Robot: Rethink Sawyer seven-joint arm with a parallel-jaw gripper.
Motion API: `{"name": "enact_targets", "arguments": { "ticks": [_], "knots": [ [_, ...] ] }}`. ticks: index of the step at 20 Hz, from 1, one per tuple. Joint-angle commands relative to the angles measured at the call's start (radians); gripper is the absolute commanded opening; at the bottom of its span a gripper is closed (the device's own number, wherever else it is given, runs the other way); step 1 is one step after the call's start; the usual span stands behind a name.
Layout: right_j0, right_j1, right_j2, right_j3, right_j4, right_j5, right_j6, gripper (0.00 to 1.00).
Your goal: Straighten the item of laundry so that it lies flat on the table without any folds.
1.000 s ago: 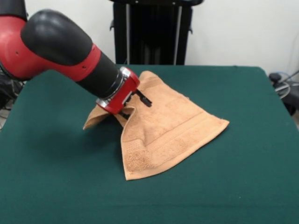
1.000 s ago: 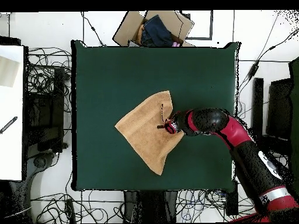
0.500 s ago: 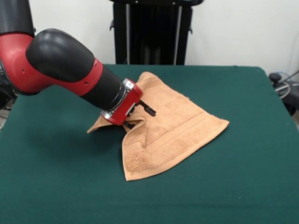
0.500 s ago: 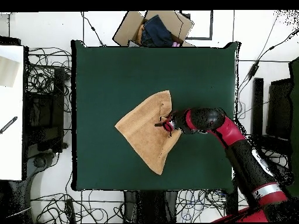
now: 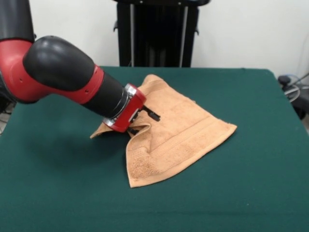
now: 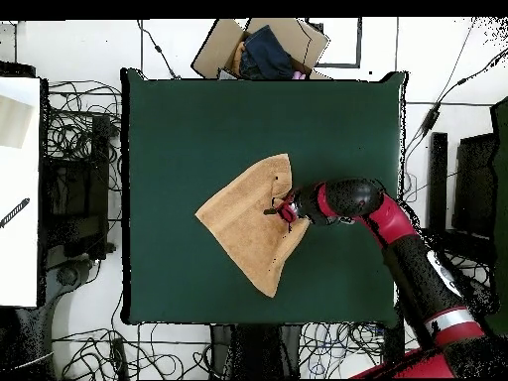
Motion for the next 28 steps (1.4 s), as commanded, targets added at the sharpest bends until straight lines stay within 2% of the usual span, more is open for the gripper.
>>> {"name": "enact_targets", "arguments": {
  "ticks": [1,5,19,28],
  "knots": [
    [0.044,0.063,-0.04,-0.204,-0.031,0.058,-0.143,1.0],
    [0.054,0.083,-0.032,-0.269,-0.037,0.111,-0.178,1.0],
    [0.065,0.121,-0.02,-0.372,-0.062,0.2,-0.216,1.0],
    [0.048,0.065,-0.044,-0.322,-0.086,0.219,-0.166,1.0]
  ]
}}
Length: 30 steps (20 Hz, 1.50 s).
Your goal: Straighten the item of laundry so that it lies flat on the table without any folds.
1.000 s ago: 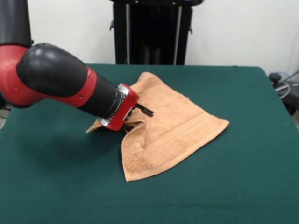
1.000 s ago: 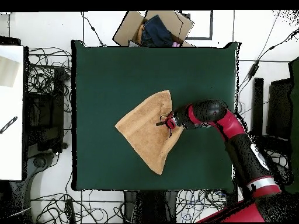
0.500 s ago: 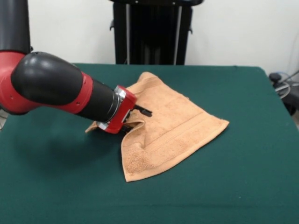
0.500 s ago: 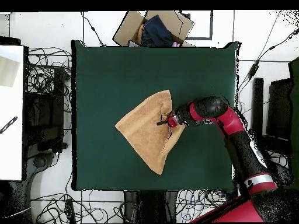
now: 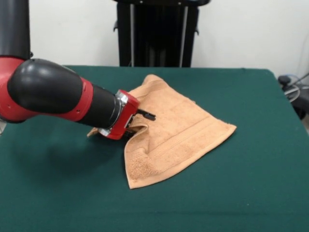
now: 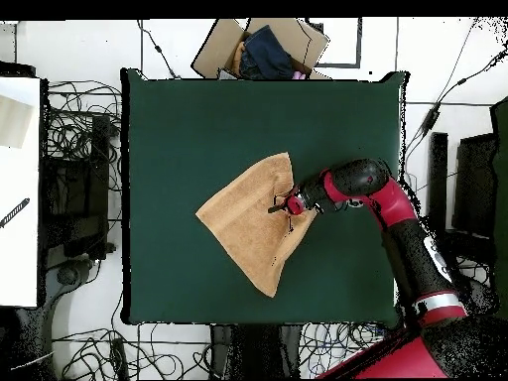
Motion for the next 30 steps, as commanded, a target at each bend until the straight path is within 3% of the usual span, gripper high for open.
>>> {"name": "enact_targets", "arguments": {
  "ticks": [1,9,18,30],
  "knots": [
    [-0.008,-0.024,-0.065,-0.102,-0.101,-0.075,-0.148,1.0],
    [-0.049,-0.206,-0.103,0.158,-0.131,-0.178,0.031,1.0],
    [-0.103,-0.362,-0.105,0.375,-0.133,-0.306,0.136,1.0],
    [-0.108,-0.375,-0.141,0.428,-0.118,-0.377,0.138,1.0]
  ]
}}
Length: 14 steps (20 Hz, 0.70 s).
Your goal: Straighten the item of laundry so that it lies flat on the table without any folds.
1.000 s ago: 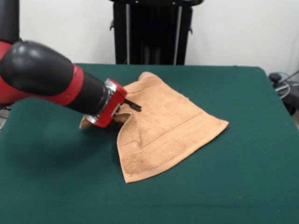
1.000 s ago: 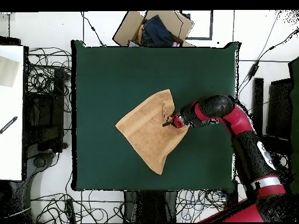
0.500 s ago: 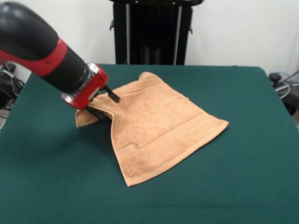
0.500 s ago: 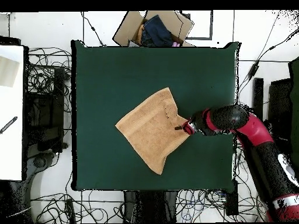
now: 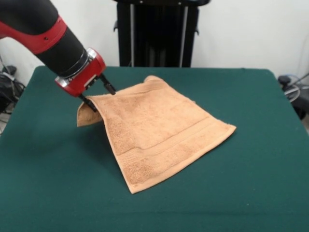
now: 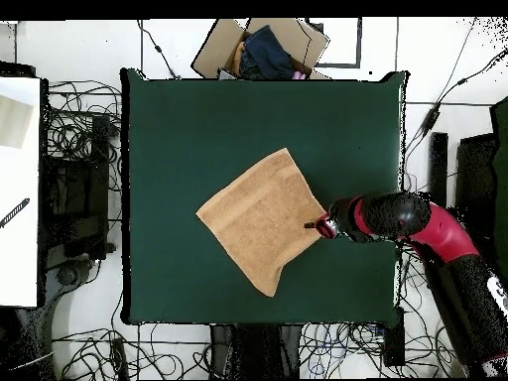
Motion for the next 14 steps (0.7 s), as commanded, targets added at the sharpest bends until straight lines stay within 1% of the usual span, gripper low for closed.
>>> {"name": "enact_targets", "arguments": {
  "ticks": [1,8,14],
  "knots": [
    [0.014,-0.014,-0.099,0.09,-0.03,-0.094,0.137,1.0],
    [0.025,0.036,-0.119,0.067,-0.053,-0.155,0.115,1.0],
    [0.036,0.095,-0.132,0.028,-0.055,-0.182,0.081,1.0]
  ]
}}
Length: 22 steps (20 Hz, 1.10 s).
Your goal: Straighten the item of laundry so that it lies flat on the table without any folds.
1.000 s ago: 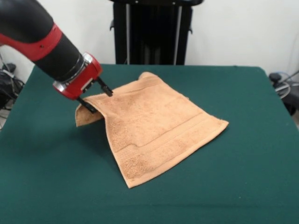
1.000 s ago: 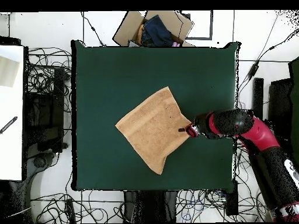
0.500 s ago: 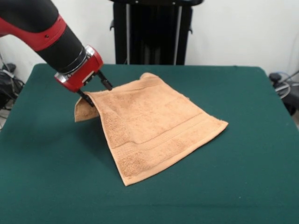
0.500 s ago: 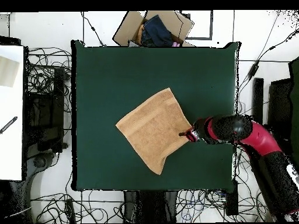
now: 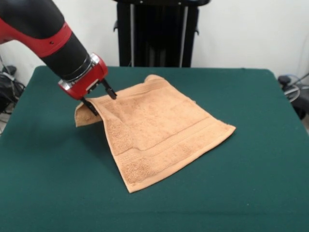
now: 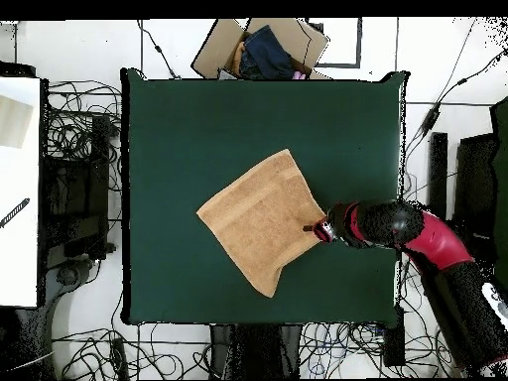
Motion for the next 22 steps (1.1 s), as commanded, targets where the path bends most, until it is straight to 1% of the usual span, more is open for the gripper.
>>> {"name": "enact_targets", "arguments": {
  "ticks": [1,11,22],
  "knots": [
    [0.034,0.092,-0.088,-0.007,-0.049,-0.089,0.073,1.0],
    [0.038,0.161,-0.091,-0.072,-0.064,-0.101,0.026,1.0],
    [0.04,0.199,-0.086,-0.123,-0.069,-0.076,-0.001,1.0]
  ]
}}
